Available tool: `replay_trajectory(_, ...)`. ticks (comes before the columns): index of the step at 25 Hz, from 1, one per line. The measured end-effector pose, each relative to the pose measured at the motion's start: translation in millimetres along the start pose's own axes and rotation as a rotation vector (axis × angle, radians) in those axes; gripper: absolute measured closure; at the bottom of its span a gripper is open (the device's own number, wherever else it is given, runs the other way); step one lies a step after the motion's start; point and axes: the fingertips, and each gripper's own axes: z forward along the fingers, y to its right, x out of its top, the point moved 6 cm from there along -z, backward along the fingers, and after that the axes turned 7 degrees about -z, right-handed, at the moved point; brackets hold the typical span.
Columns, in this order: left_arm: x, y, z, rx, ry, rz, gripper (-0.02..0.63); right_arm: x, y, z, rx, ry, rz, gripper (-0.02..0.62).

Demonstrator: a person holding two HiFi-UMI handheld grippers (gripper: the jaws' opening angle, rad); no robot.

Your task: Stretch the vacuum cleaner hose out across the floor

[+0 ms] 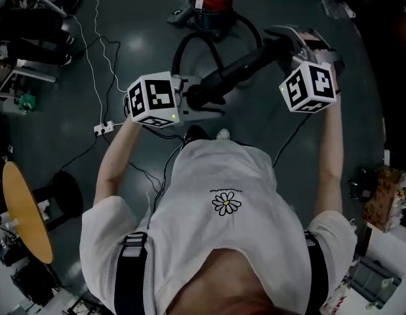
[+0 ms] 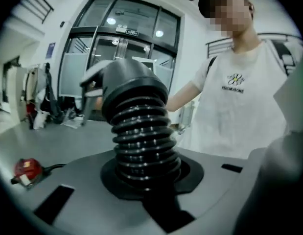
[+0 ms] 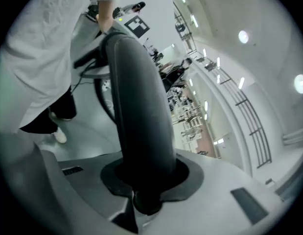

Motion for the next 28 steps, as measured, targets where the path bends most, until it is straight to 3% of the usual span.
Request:
replay_trajectory(4, 17, 68, 27, -0.265, 0.138, -0.042, 0.512, 36, 25, -24, -0.245, 0.159, -0.041, 0.492)
replay_trajectory(8, 35, 138, 30, -0.404, 0.332, -0.068, 0.512, 95, 34, -44, -0.311, 0.35, -0.04, 0.492)
replay_trajectory(10, 38, 171, 22, -0.399, 0.409, -0.086, 0.512, 129, 30, -49, -0.286, 0.45, -0.005, 0.492)
replay_trajectory(13, 18, 217, 11, -0.325, 0.48, -0.124, 0.512, 184, 2, -48, -0.215, 0.569, 0.057, 0.492)
replay_trajectory(19, -22, 311, -7, -0.301, 0.692, -0.296, 0.511, 277, -102, -49, 0.031, 0.646, 0.244, 0.492)
replay_trajectory(24, -42, 368, 1, -0.326, 0.77, -0.364, 0.509, 314, -200, -73, 0.248, 0.633, 0.311, 0.492)
replay_trajectory(28, -54, 414, 42, -0.346, 0.754, -0.42, 0.509, 307, -259, -114, 0.241, 0.639, 0.501, 0.492)
